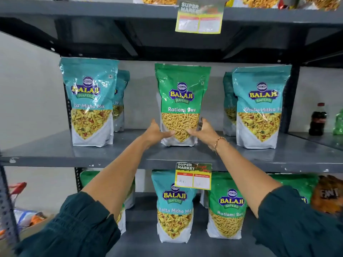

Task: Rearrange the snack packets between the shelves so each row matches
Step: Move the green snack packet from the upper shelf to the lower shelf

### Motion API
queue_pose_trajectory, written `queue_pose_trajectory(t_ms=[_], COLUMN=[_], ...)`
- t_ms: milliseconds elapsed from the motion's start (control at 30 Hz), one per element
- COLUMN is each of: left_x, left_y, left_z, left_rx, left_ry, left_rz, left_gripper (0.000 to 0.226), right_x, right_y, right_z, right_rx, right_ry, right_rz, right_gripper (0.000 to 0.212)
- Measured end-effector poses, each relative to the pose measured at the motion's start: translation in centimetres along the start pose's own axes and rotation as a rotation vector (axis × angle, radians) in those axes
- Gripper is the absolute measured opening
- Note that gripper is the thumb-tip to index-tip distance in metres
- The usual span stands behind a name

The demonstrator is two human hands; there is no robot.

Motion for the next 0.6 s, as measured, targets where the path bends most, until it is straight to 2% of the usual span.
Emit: queue_pose_trajectory(t_ms=[100,233,533,600], left_x=[-0.2,-1.4,-1.7,-1.4], left_y=[0.4,-1.3,-12.5,-15.2], left_z=[-0.3,-1.4,-6.0,-6.8], left_rx=[-0.073,-0.115,-0.201,-0.213], left_ry=[0.066,0.092,0.116,0.142], left_rz=[0.066,0.119,0.235,0.244], left_gripper=[0.062,0.042,0.036,0.054], right_x=[-0.1,1.3,6.8,8.0], right_y=[0.1,-1.6,-12.2,-15.0], right_z=[0.2,-0.5,1.2,1.6], right_rx=[-0.007,-0.086,-0.069,-0.095], right_ry=[-0.034,0.018,0.162,0.172], right_rz=[-0.062,-0.118,-0.138,-0.143], right_gripper=[0.059,0.055,0.055,0.057])
Point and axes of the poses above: each hand's wrist, its own y-axis towards the middle knuckle, its own z-axis out of the palm, x = y × z, the point moved 7 cm from there along y, towards the middle knuckle, and after that the axes turned 2 degrees about -z, right-handed, at the moved point
